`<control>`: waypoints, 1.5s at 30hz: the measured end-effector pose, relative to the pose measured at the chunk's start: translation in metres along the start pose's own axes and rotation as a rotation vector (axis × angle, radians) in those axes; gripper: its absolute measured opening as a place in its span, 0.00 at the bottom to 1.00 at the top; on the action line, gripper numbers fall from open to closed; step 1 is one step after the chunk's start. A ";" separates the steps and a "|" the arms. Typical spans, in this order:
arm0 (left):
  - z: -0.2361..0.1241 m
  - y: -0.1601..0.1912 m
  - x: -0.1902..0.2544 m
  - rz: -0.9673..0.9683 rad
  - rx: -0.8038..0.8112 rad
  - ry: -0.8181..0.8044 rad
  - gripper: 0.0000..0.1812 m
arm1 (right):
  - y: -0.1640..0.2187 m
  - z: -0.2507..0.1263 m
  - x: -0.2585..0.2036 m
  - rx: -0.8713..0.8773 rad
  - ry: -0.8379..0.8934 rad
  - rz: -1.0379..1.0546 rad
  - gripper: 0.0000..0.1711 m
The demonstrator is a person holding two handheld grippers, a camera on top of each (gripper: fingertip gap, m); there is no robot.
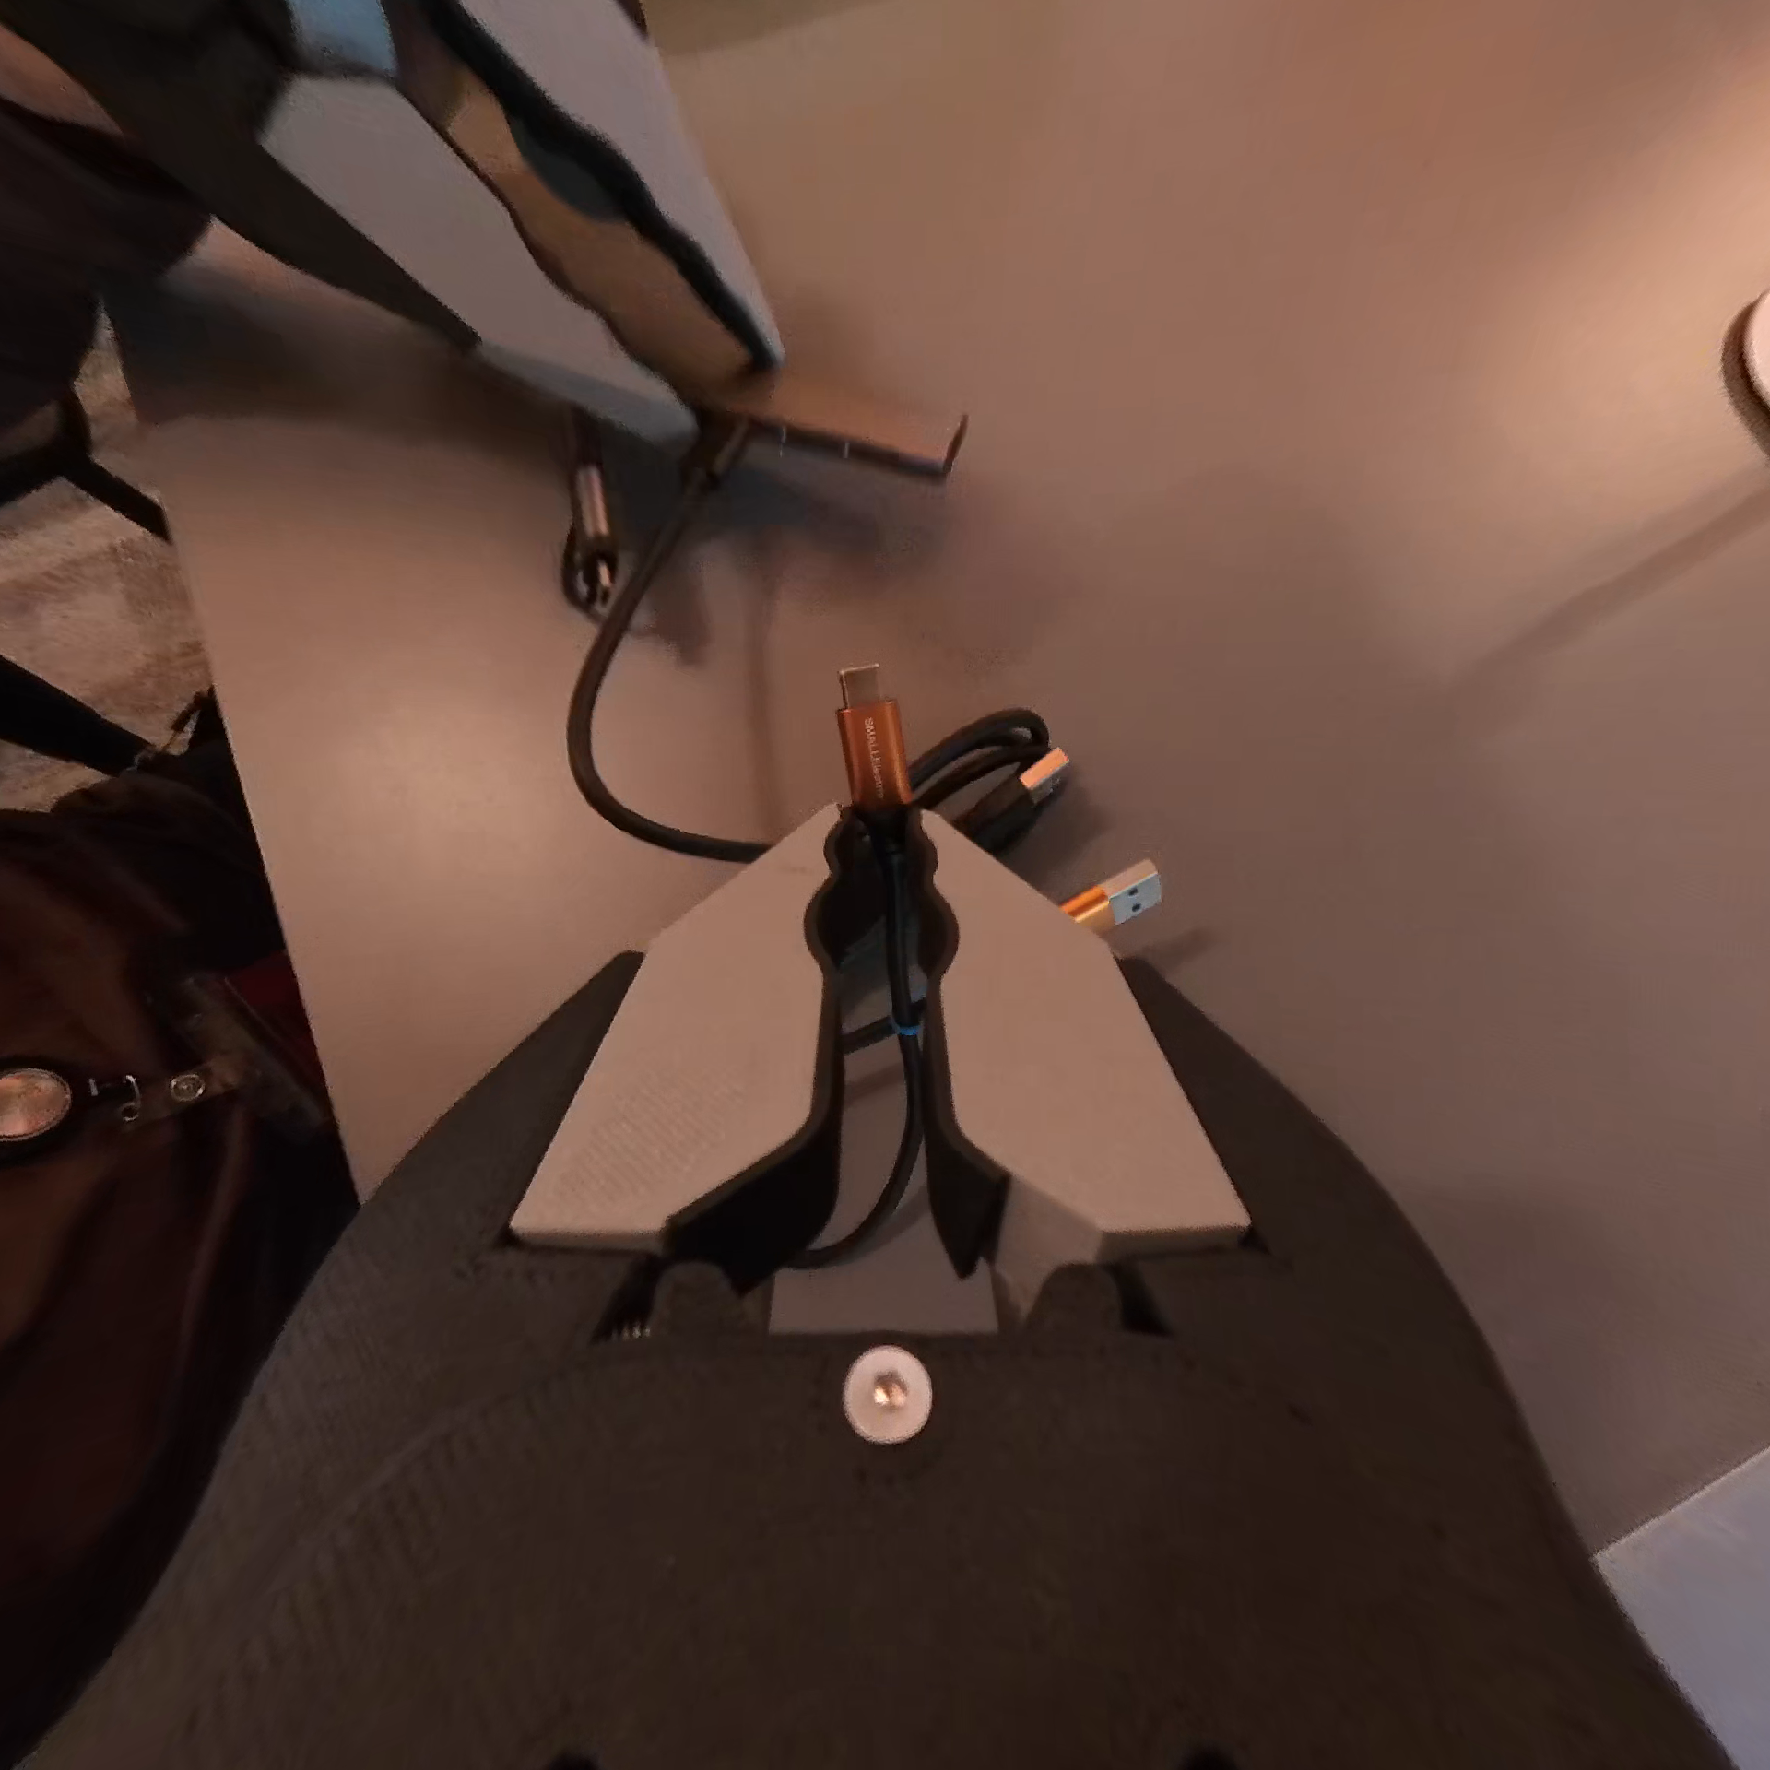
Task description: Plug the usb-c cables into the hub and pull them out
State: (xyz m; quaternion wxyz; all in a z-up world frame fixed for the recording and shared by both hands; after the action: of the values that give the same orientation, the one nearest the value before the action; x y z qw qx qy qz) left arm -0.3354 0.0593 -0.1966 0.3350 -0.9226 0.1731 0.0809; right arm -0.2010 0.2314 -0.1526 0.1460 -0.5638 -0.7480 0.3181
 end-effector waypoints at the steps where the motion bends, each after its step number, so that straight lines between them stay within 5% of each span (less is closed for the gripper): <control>1: -0.003 -0.003 -0.001 0.039 0.009 -0.056 0.13 | 0.002 0.002 0.001 -0.017 0.005 0.000 0.04; 7: -0.034 -0.037 0.002 0.270 0.182 -0.394 0.13 | 0.009 0.018 0.009 -0.075 -0.037 0.089 0.04; 11: -0.038 -0.043 0.007 0.349 0.226 -0.480 0.13 | 0.010 0.017 0.015 -0.067 -0.136 0.163 0.08; 17: -0.050 -0.050 0.025 0.615 0.485 -0.609 0.13 | -0.008 -0.015 0.012 0.172 -0.208 0.146 0.21; 21: -0.049 -0.041 0.028 0.688 0.609 -0.620 0.13 | -0.022 -0.042 -0.014 0.336 -0.372 0.035 0.20; 26: -0.051 -0.043 0.037 0.720 0.679 -0.565 0.13 | -0.030 -0.047 -0.029 0.417 -0.344 0.018 0.18; 29: -0.048 -0.045 0.043 0.744 0.658 -0.538 0.13 | -0.032 -0.039 -0.032 0.416 -0.365 0.057 0.06; 41: -0.062 -0.058 0.024 0.206 0.638 -0.209 0.24 | -0.034 -0.023 -0.036 0.428 -0.308 0.100 0.04; 45: -0.056 -0.066 0.031 0.162 0.606 -0.175 0.16 | -0.037 -0.016 -0.047 0.420 -0.293 0.079 0.04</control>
State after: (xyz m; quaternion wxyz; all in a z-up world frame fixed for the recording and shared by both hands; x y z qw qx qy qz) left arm -0.2804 0.0617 -0.1231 0.6004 -0.7538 0.2327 0.1309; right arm -0.2041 0.1868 -0.1104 0.1373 -0.4977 -0.6562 0.5503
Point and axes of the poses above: each gripper's, where its closed fingertips meet, z out along the fingers, y out of its underside, x = y × z across the jaws, the point moved 9 cm from there along -z, back along the fingers, and after that the axes turned 11 degrees about z, right-handed, at the moved point
